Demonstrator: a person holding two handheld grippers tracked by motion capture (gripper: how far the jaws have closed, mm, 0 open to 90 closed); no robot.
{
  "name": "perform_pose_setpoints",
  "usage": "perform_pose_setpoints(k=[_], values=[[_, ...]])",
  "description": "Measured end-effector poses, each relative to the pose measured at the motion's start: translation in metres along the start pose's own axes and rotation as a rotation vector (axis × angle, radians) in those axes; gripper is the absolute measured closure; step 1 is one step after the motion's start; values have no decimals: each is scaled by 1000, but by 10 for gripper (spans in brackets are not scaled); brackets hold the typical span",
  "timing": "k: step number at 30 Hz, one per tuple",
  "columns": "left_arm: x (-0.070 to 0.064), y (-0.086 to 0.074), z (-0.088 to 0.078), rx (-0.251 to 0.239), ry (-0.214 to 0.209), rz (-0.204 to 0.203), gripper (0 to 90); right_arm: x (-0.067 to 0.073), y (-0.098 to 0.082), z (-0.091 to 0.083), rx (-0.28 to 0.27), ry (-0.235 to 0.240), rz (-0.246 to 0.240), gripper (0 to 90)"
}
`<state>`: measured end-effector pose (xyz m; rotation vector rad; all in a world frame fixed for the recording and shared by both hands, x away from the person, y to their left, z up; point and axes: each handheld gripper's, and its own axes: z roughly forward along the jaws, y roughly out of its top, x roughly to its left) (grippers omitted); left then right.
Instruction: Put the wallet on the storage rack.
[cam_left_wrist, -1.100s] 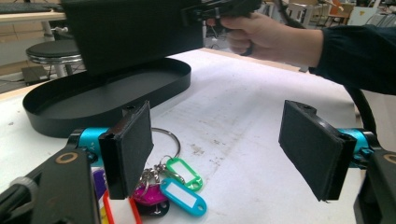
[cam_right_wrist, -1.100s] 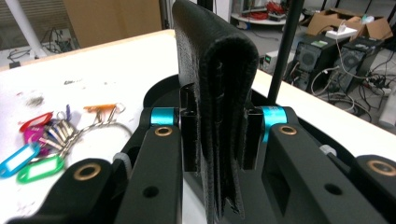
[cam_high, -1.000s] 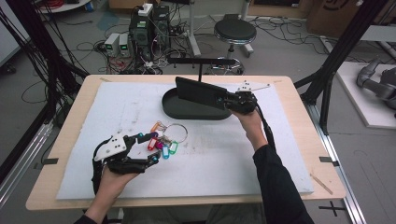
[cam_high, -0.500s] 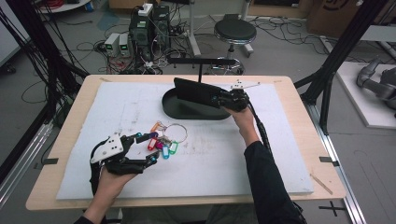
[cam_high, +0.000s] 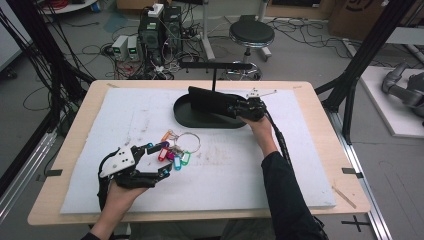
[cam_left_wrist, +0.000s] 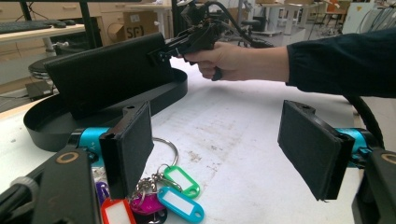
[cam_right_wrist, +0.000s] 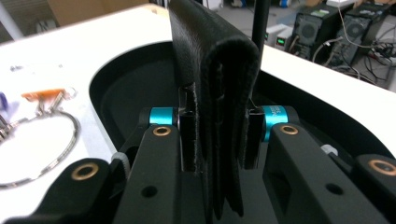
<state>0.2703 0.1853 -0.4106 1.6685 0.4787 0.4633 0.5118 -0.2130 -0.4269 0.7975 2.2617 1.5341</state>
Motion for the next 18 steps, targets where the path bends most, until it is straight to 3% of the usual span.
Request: perform_pose_setpoints(k=[10, 18], values=[[1, 0, -1, 1, 0, 1, 263, -2, -3, -1, 121, -51, -8, 717], [1, 1, 1, 10, 3, -3, 264, 1, -1, -3, 163, -105, -19, 637]])
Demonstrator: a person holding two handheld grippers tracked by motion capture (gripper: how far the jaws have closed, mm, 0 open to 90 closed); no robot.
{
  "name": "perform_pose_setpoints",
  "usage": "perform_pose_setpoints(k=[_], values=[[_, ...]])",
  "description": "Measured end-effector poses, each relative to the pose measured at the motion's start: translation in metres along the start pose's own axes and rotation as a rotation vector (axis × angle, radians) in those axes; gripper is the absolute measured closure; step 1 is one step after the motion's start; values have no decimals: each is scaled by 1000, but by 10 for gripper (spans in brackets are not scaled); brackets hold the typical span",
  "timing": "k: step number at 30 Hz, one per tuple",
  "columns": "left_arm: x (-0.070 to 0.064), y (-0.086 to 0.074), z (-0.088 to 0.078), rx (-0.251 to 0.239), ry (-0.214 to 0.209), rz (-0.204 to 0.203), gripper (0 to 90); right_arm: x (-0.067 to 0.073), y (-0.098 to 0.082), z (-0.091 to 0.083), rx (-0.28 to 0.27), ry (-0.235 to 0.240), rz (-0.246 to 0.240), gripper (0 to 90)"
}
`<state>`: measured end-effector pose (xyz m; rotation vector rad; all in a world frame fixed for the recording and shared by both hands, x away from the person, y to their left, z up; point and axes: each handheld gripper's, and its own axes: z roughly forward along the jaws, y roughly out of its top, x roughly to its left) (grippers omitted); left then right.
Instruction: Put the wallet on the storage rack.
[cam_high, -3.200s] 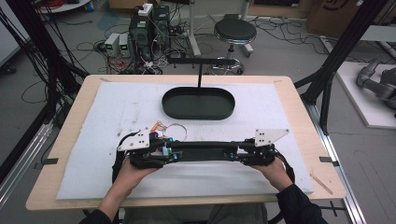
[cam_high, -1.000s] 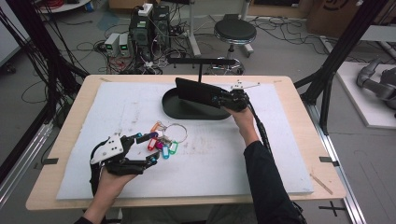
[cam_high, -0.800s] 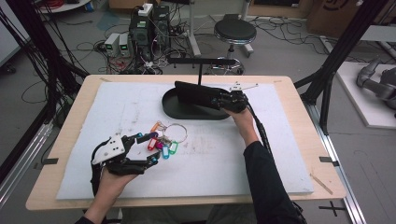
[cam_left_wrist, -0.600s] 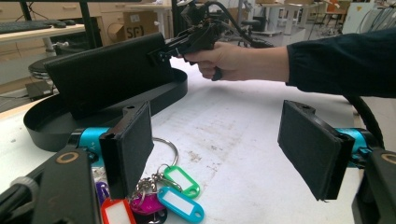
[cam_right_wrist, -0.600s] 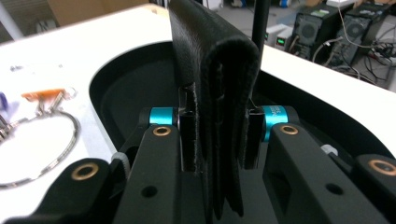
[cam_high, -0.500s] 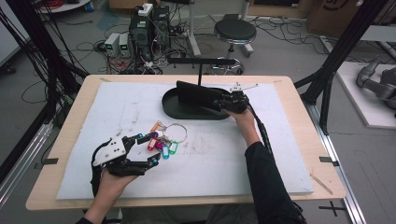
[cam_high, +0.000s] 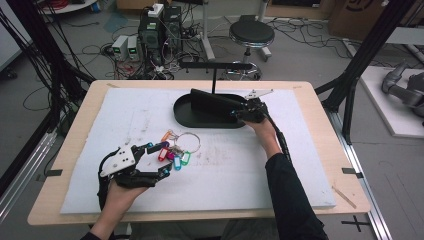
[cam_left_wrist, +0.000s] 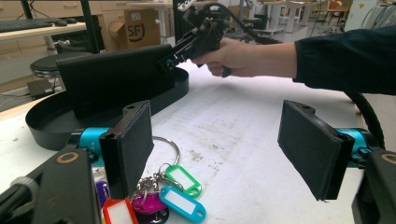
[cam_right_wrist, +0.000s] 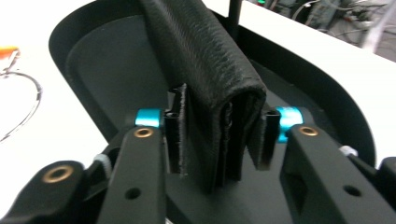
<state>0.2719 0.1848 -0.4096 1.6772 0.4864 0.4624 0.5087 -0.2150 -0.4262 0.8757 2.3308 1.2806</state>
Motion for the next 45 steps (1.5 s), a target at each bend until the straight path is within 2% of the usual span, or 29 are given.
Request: perform_pose_setpoints(k=[4, 5, 7, 10, 15, 18, 21, 22, 23, 24, 25, 27, 29, 30, 33, 38, 40, 41, 45], values=[[1, 0, 1, 2, 9, -3, 264, 0, 5, -13, -20, -38, 7, 533], [2, 0, 1, 4, 10, 0, 264, 0, 5, -13, -20, -38, 7, 533], [3, 0, 2, 22, 22, 3, 271, 0, 9, -28, -43, -39, 22, 487], [5, -1, 4, 44, 43, 16, 281, 1, 10, -37, -56, -32, 16, 459], [9, -2, 4, 57, 78, 28, 283, 2, 14, -65, -103, -34, 44, 355], [13, -3, 4, 54, 93, 26, 283, 8, 12, -95, -169, -35, 43, 311], [19, -5, 4, 49, 94, 43, 284, 13, 9, -109, -184, -32, 32, 311], [21, -6, 5, 51, 99, 42, 284, 17, 6, -123, -205, -31, 17, 310], [23, -7, 5, 52, 99, 39, 284, 17, 6, -123, -205, -31, 17, 310], [26, -8, 6, 53, 98, 36, 284, 20, 0, -136, -233, -33, 19, 308], [28, -9, 6, 54, 98, 34, 284, 20, 0, -136, -233, -33, 19, 308], [31, -11, 6, 48, 98, 20, 284, 21, -7, -148, -254, -37, 34, 297], [33, -12, 6, 42, 104, 27, 283, 22, -16, -159, -270, -42, 55, 280], [34, -13, 6, 38, 101, 35, 283, 24, -21, -163, -277, -46, 67, 278], [36, -15, 5, 41, 112, 15, 283, 26, -41, -178, -281, -77, 98, 270], [42, -11, 2, 95, 146, -36, 284, 26, -57, -188, -278, -105, 127, 266], [44, -10, 0, 80, 153, -67, 262, 26, -70, -191, -280, -137, 141, 266], [44, -10, -1, 76, 158, -73, 262, 26, -70, -191, -280, -137, 141, 266], [43, -10, -2, 71, 166, -78, 236, 24, -83, -193, -271, -141, 175, 265]])
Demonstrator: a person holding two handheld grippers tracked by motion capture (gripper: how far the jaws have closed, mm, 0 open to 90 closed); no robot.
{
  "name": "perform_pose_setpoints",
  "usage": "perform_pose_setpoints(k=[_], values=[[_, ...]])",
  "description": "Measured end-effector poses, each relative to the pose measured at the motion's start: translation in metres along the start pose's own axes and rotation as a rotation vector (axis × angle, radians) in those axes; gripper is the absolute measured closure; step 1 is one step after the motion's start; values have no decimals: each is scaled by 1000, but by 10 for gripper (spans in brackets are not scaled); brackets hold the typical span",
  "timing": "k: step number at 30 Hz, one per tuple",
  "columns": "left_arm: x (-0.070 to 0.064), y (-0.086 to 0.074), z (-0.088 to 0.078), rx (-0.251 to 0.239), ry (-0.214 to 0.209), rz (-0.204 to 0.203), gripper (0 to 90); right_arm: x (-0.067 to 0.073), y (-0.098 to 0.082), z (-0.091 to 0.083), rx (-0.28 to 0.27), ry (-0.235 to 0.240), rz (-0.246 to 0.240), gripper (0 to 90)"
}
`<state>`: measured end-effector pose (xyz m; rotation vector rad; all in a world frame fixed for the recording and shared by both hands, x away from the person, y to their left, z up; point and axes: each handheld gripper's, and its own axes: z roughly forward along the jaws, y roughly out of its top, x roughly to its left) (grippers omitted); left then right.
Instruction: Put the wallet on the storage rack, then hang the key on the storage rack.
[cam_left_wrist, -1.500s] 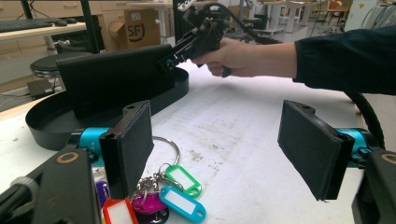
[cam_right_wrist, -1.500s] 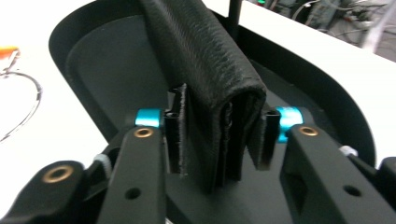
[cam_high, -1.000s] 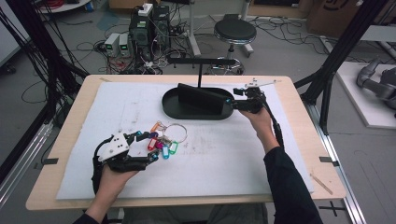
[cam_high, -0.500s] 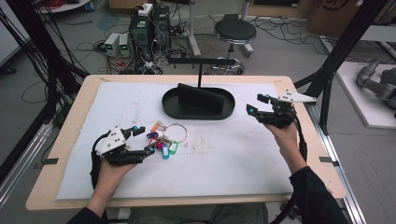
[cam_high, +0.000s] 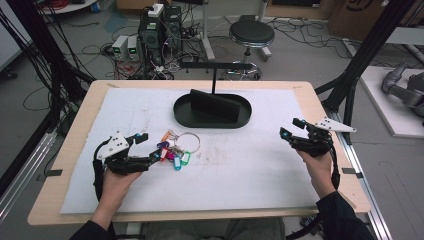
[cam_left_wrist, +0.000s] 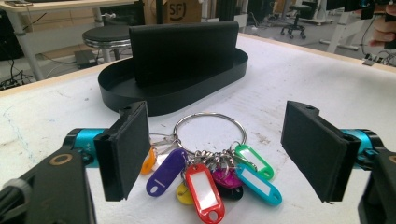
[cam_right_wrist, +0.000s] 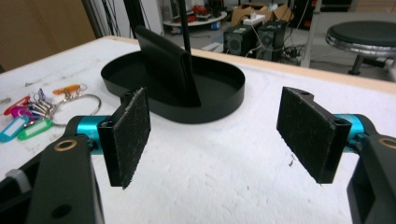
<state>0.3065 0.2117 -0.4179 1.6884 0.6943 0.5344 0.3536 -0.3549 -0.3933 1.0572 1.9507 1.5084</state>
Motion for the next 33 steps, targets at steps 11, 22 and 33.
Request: perform_pose_setpoints(k=[11, 22, 33], values=[[-2, 4, 7, 16, -6, 12, 228, 1, -5, -6, 2, -26, -27, 254], [-3, 5, 8, 5, -17, -60, 223, 5, -5, -1, 21, -15, -61, 214], [4, 5, 15, 20, -2, -108, 307, 5, -6, 1, 35, -13, -77, 224]])
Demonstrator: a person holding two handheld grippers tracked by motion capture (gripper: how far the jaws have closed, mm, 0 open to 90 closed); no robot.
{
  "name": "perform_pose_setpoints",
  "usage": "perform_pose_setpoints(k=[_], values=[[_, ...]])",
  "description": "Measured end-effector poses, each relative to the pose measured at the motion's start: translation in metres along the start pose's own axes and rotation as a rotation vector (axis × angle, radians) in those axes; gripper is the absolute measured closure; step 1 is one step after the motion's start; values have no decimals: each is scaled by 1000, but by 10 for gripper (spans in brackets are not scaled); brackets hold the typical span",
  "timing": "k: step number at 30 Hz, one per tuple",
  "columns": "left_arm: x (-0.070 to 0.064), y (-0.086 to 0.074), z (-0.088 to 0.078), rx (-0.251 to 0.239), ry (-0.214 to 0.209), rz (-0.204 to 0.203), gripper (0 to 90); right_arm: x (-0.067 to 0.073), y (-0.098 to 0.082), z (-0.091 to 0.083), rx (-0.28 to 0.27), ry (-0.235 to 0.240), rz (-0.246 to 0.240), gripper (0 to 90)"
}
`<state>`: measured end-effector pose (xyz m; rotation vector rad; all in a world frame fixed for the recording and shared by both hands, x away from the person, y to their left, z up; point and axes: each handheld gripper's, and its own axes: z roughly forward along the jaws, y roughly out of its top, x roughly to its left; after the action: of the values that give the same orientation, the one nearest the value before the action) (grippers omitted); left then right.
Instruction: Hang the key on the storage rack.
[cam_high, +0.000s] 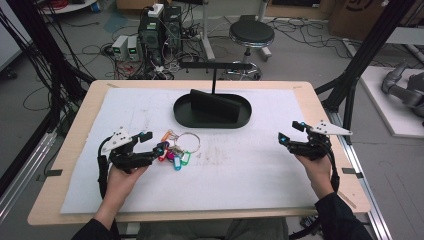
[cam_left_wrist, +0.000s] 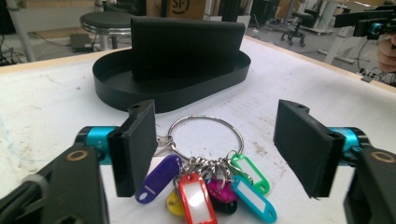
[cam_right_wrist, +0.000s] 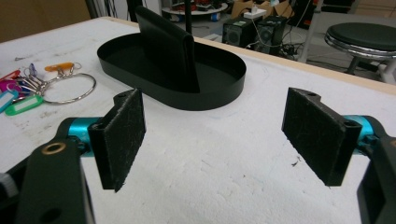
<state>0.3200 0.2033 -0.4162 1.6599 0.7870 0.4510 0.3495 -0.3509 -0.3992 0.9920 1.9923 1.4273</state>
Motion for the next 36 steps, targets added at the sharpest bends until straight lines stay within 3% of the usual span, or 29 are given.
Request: perform_pose_setpoints(k=[7, 8, 14, 18, 22, 24, 28, 29, 33, 36], values=[[1, 14, 18, 37, -26, -17, 417, 0, -1, -2, -3, -5, -5, 248], [1, 16, 20, 41, -34, -19, 468, 0, -1, -3, -3, -7, 1, 248], [3, 27, 41, 72, -24, 30, 516, -3, -2, -3, -6, -10, 13, 249], [7, 31, 61, 113, -18, 37, 521, -3, -2, -2, -5, -11, 14, 250], [13, 30, 82, 168, 1, -20, 391, -4, -2, -3, -12, -13, 15, 249], [15, 28, 88, 194, 19, -25, 385, -4, -2, -3, -14, -13, 14, 249], [19, 24, 98, 220, 13, -19, 391, -6, -3, -3, -12, -12, 19, 249], [21, 23, 100, 235, 3, -14, 417, -6, -3, -3, -11, -14, 18, 249], [23, 20, 106, 265, 36, 52, 524, -7, -3, -3, -12, -15, 21, 249], [26, 15, 111, 298, 55, 63, 593, -8, -3, -3, -15, -17, 24, 250]])
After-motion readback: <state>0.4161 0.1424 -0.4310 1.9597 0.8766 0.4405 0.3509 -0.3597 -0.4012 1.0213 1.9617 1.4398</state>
